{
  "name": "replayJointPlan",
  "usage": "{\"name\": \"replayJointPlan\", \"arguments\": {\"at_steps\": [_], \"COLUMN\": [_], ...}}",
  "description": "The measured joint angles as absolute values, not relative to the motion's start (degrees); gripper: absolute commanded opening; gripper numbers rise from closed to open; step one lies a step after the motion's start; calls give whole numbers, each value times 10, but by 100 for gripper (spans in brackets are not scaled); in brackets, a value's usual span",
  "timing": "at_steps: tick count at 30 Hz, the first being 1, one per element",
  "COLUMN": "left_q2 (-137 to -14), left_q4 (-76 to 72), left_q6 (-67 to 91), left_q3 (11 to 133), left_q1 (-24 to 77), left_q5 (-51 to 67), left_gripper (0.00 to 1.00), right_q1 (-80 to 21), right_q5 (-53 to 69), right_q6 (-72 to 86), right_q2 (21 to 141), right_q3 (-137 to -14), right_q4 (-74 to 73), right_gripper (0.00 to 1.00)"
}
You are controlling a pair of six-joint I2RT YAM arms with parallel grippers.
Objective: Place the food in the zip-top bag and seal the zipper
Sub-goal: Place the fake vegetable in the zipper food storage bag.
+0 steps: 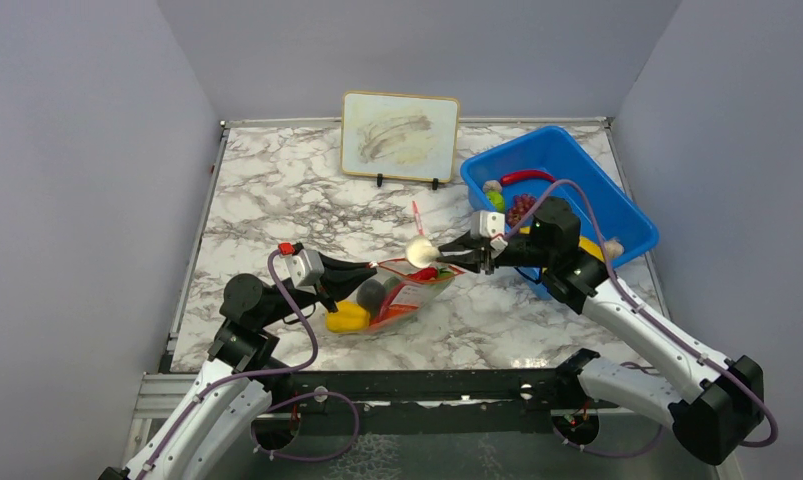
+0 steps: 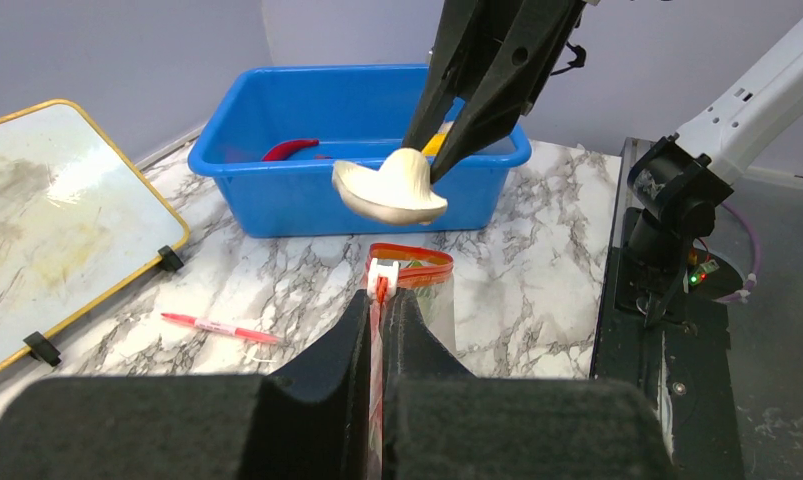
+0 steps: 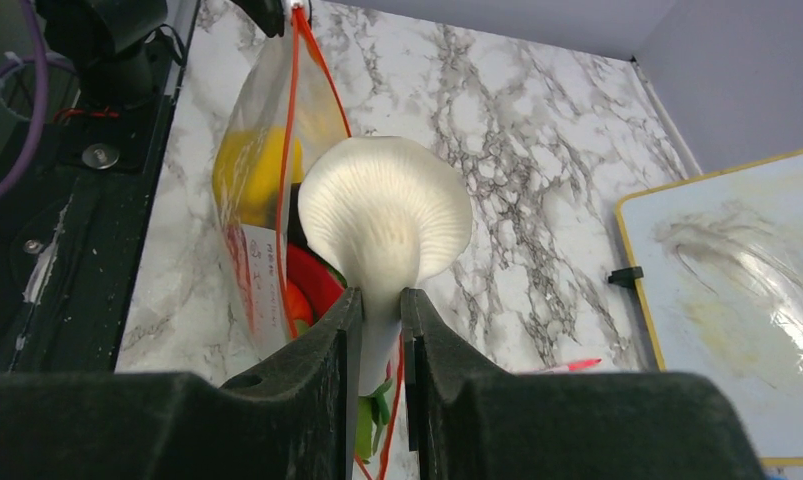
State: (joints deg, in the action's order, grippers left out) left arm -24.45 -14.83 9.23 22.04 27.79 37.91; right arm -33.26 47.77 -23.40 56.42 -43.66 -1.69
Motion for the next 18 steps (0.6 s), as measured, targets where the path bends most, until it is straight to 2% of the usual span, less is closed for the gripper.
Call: {"name": "replayJointPlan", "arguments": {"at_steps": [18], "left_q2": [-244], "left_q4": [-148], "left_q6": [92], "left_q3": [220], "left_q1": [278], "left_q5": [379], "left_gripper": [0], "right_q1": [-387], "right_q5": [519], "right_q6": [-303], "right_q2": [633], "right_q3": [-439], "right_q4": [-34], "right_gripper": [19]}}
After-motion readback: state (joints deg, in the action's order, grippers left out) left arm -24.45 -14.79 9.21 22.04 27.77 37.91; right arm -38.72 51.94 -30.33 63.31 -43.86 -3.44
